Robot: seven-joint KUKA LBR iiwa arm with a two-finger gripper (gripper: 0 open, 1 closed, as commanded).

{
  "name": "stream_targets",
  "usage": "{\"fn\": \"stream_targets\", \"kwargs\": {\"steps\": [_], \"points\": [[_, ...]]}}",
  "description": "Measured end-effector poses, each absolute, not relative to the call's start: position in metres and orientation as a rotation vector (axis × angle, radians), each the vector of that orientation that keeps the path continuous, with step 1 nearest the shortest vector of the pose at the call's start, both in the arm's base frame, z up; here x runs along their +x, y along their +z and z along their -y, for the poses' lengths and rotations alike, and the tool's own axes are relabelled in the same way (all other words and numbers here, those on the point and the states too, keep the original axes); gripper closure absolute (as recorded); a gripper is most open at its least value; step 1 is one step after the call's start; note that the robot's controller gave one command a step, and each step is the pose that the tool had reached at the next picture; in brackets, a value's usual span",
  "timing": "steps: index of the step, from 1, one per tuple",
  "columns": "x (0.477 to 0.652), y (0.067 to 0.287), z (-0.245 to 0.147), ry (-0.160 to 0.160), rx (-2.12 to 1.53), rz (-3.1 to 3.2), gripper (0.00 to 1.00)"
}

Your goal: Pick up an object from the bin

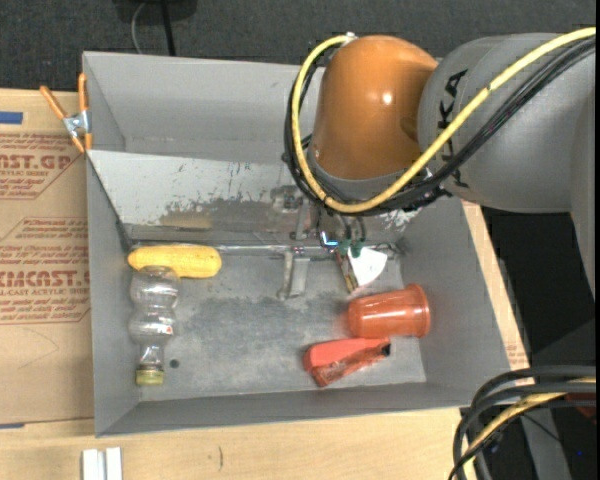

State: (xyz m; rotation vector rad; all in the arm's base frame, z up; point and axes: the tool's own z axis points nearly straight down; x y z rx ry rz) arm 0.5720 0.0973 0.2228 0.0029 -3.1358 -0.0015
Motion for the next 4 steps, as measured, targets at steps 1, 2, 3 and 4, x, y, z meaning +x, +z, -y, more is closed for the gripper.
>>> {"fn": "stream_targets", "kwargs": {"steps": [1,2,3,4], "points": [[0.573,0.228,-0.097,-0.003,0.001,3.143,0.0],[0.566,0.227,-0.057,-0.004,0.028,3.141,0.0],[0.56,0.235,-0.004,-0.002,0.047,3.144,0.0],[0.537,0.215,0.022,-0.006,0.031,3.149,0.0]]}}
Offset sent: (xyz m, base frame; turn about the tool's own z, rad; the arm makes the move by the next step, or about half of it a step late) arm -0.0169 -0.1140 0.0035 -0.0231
